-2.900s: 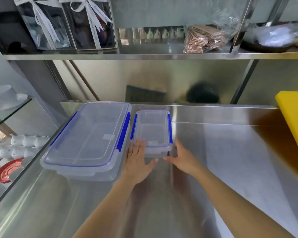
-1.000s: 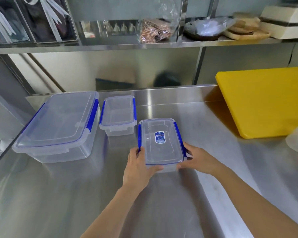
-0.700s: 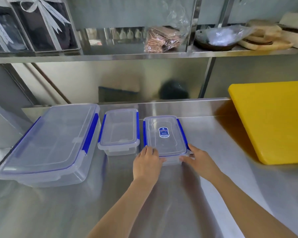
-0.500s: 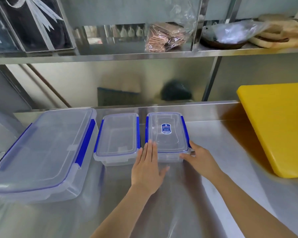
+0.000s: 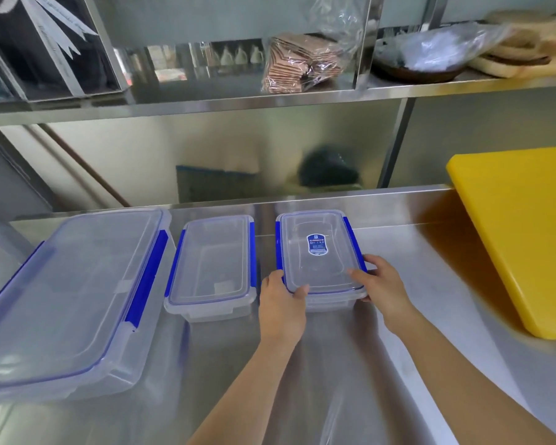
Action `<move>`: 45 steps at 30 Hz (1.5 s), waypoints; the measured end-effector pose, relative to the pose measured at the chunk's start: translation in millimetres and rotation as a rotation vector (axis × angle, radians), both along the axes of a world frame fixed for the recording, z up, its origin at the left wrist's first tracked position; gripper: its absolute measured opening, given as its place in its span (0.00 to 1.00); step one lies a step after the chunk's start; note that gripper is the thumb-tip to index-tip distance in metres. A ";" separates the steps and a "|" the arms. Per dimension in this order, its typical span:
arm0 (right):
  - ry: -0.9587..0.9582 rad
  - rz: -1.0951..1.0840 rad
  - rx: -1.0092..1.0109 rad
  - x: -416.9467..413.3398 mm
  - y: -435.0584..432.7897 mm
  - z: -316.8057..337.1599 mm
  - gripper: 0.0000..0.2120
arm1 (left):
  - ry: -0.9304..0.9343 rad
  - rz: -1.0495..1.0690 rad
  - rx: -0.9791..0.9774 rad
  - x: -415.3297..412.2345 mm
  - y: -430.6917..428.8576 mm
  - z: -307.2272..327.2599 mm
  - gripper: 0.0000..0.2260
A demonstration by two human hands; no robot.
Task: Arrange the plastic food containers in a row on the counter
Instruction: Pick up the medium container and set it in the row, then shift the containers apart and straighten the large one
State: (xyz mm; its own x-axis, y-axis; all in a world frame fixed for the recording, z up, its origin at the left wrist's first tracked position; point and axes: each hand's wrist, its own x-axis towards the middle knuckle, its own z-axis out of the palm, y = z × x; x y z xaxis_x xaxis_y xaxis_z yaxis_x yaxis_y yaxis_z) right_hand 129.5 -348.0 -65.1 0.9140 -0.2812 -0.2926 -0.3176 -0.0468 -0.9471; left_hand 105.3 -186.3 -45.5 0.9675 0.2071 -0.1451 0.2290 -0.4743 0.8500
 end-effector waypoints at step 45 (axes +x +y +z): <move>-0.024 0.403 -0.313 13.9 133.5 15.9 0.20 | 0.094 0.179 -0.080 22.2 125.7 -6.4 0.31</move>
